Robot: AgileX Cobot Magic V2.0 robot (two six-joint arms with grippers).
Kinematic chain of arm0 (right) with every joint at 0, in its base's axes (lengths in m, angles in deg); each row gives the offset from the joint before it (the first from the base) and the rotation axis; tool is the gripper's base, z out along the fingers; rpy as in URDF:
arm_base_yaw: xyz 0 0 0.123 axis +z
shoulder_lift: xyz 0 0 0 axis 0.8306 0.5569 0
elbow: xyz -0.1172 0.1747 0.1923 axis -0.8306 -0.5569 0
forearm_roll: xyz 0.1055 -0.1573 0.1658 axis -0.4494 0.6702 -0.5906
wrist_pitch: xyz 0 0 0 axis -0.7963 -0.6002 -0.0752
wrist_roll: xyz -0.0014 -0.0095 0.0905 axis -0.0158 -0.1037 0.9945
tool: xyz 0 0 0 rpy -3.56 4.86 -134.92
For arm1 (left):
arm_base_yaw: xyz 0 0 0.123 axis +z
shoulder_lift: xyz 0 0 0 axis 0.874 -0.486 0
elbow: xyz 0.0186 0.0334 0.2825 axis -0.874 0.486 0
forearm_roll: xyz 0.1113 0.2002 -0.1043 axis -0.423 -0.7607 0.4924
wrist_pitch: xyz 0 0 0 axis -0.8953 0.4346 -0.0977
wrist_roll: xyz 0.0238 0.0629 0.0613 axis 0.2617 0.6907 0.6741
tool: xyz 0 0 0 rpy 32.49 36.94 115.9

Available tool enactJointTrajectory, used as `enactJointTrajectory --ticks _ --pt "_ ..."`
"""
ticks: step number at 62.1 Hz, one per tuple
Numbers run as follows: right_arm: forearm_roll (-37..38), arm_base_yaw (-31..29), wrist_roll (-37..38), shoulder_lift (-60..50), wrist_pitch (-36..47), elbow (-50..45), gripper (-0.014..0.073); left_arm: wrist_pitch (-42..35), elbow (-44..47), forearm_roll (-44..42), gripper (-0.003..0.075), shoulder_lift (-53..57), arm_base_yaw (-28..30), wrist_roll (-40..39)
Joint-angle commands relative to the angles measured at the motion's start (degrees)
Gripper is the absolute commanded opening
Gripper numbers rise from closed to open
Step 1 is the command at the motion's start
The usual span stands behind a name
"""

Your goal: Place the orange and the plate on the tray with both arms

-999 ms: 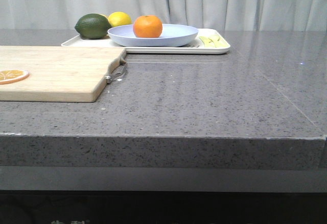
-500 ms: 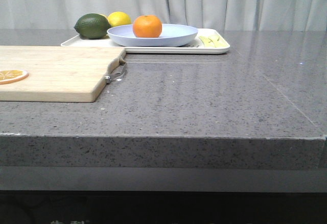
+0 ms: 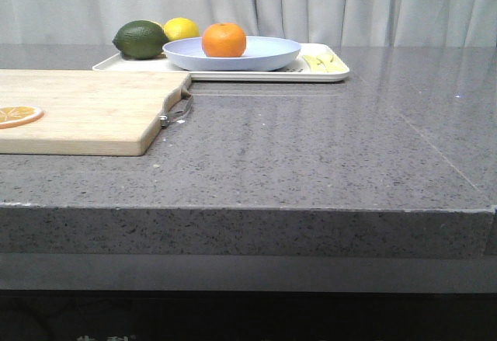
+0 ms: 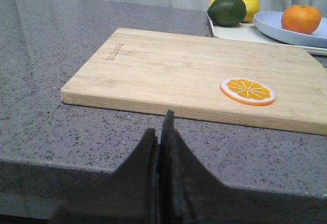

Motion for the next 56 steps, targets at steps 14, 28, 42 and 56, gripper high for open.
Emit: enactJointTrajectory --ticks 14,28,42,56 --pt "0.9 -0.1 -0.6 0.4 5.5 1.2 -0.0069 -5.2 0.2 0.6 -0.0018 1.2 0.1 -0.6" --pt "0.0 -3.4 -0.6 -3.8 18.1 -9.8 -0.0069 -5.2 0.2 0.6 -0.0018 1.2 0.1 -0.6" --pt "-2.6 -8.1 -0.6 -12.8 17.7 -20.0 -0.0069 -5.2 0.2 0.6 -0.0018 1.2 0.1 -0.6" --pt "-2.6 -8.1 -0.6 -15.3 13.1 -19.8 -0.0069 -5.2 0.2 0.6 -0.0018 1.1 0.1 -0.6"
